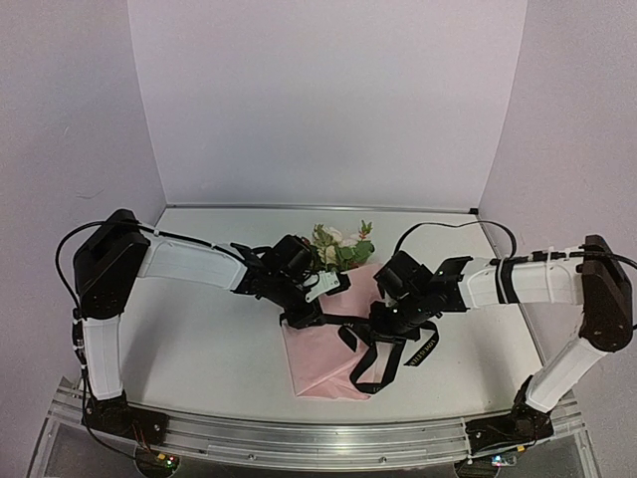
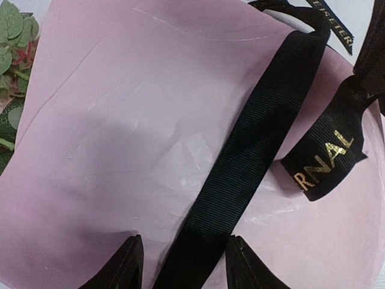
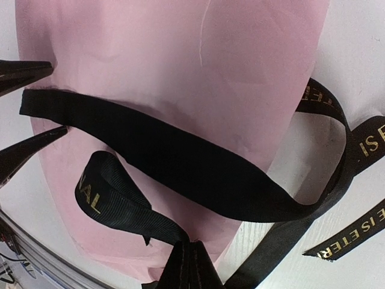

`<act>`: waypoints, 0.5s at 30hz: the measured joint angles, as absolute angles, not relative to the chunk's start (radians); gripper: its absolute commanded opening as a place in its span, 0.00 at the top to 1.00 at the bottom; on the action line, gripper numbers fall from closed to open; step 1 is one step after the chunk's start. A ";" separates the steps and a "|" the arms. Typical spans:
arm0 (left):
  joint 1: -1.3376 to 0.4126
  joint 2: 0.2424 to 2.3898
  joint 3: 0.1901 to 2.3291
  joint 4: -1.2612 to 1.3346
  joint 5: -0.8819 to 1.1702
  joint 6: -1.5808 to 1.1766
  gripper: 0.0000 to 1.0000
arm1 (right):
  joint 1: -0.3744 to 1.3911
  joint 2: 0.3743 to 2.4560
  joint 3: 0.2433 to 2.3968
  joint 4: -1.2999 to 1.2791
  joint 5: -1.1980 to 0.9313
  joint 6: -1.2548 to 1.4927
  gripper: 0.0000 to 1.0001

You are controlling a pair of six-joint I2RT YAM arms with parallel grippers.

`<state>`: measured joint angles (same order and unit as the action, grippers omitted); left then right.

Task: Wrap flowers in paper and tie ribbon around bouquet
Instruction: Cross the ribbon over the folded bouquet.

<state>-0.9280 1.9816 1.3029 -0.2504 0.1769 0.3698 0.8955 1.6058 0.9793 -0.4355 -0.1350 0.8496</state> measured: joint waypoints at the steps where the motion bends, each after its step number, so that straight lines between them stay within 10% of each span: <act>1: -0.929 1.984 1.303 -0.250 0.172 0.369 0.68 | 0.896 1.606 0.979 -0.433 -0.135 0.852 1.00; 7: -0.932 1.986 1.303 -0.249 0.130 0.388 0.99 | 0.896 1.606 0.979 -0.408 -0.136 0.863 1.00; 15: -0.930 1.977 1.301 -0.242 0.102 0.389 1.00 | 0.883 1.614 0.979 -0.371 -0.195 0.871 1.00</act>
